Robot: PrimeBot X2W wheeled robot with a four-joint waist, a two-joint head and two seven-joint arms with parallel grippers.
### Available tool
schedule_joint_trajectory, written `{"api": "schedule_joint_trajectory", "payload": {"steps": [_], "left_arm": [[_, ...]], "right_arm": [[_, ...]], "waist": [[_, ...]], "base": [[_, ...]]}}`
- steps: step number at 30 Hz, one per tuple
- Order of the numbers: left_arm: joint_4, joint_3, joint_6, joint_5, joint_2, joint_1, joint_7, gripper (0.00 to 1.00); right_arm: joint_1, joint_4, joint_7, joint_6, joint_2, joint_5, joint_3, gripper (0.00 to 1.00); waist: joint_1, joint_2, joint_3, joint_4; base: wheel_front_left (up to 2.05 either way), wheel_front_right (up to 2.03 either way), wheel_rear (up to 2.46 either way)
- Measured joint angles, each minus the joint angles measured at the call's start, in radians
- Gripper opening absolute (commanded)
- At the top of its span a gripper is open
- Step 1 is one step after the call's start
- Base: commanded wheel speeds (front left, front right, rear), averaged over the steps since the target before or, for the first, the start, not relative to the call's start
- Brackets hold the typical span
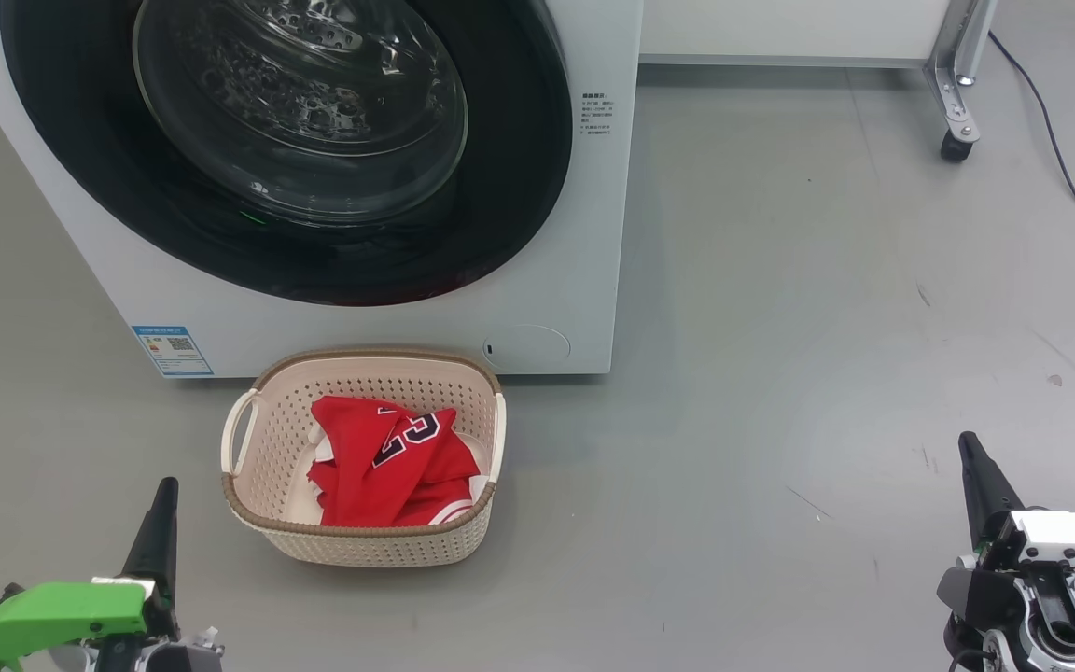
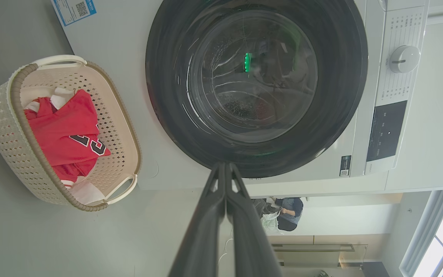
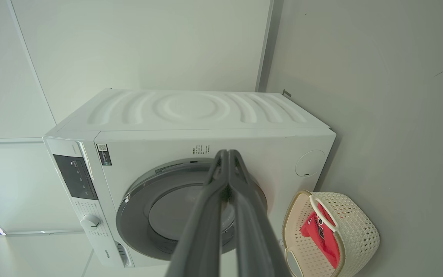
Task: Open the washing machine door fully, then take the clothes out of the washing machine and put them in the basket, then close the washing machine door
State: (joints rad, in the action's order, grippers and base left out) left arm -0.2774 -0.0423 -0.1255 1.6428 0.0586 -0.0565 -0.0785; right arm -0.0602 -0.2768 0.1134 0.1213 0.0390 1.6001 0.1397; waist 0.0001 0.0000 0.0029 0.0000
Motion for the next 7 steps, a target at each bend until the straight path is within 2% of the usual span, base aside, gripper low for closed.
{"api": "schedule_joint_trajectory", "payload": {"steps": [7], "left_arm": [[0.000, -0.001, 0.000, 0.000, 0.000, 0.000, 0.000, 0.00]], "right_arm": [[0.000, 0.000, 0.000, 0.000, 0.000, 0.000, 0.000, 0.00]], "waist": [[0.0000, 0.0000, 0.000, 0.000]], "base": [[0.00, 0.00, 0.00]]}}
